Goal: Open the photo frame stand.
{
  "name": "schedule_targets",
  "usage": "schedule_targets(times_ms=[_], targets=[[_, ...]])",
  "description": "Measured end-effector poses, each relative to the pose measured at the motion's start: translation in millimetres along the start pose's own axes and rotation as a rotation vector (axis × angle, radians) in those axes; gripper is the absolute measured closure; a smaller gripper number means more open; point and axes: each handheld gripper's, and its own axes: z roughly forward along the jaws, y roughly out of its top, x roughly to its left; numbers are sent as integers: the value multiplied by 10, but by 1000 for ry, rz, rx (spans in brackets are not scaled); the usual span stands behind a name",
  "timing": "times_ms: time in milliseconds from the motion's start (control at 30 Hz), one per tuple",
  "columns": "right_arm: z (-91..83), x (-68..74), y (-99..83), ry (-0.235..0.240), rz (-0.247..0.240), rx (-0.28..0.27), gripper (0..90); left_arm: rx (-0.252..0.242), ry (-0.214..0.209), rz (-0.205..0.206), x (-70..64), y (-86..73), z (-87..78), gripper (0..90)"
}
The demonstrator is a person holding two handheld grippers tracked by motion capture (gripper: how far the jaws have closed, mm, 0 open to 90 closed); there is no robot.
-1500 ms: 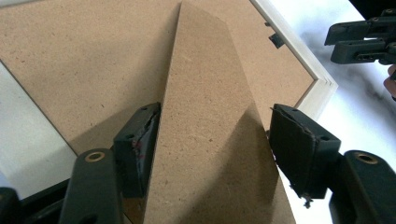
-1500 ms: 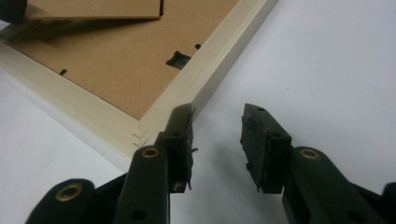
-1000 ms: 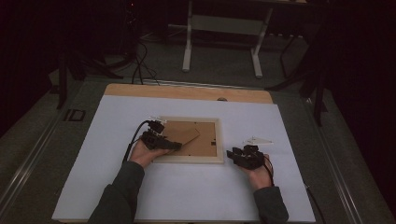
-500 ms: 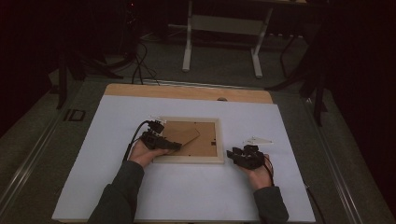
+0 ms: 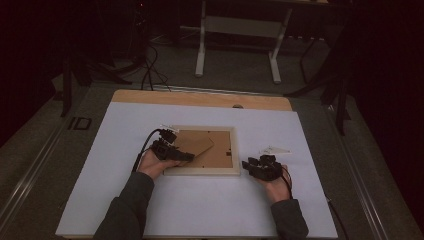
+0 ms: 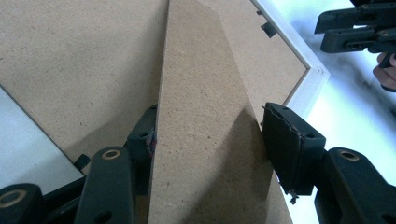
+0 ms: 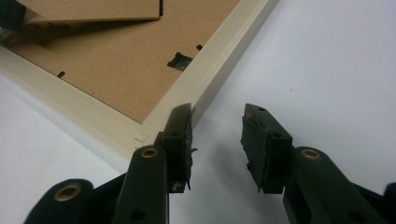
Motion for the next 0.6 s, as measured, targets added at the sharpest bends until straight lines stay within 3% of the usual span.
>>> schedule_targets(times_ms=[200,600], targets=[[37,17,66,-3,-6,9,619,-7,8,27,-34,29,-25,441],[139,-36,299,12,42,-3,596,-28,41,86,-136,36,-85,442]])
